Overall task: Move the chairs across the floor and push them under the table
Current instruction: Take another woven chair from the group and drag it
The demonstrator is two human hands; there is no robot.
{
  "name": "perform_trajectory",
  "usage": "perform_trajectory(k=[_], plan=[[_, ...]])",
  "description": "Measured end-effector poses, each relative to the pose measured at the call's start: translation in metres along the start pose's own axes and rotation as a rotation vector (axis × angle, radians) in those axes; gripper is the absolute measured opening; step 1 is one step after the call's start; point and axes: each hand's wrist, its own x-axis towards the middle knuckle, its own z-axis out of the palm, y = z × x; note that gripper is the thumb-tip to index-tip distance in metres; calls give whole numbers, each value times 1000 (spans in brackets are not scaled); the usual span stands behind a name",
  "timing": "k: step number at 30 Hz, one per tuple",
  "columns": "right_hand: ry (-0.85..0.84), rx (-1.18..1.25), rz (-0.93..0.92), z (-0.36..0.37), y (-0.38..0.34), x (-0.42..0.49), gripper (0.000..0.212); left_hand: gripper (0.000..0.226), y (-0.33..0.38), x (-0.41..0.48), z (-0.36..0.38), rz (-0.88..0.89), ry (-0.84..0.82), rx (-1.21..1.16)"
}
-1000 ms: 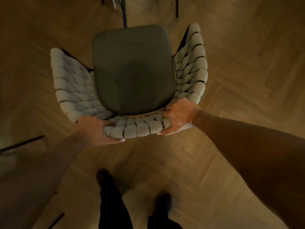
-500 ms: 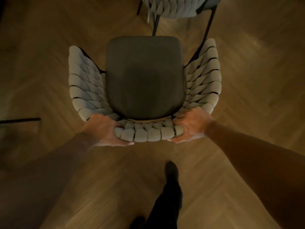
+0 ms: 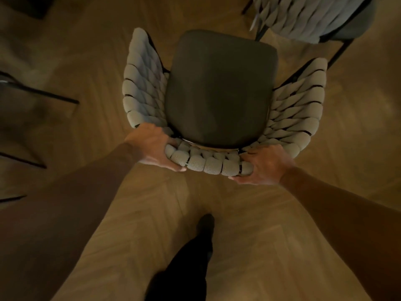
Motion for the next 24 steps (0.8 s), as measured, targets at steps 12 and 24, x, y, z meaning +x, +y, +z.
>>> perform_trajectory(k=[12,24], plan=[[-187,-133,-352,-9,78,0,112,113,123,-31,49,-355,-23,-275],[-77,-133,-747,-52,170,83,83,115,181,24,21,-695,27,-342]])
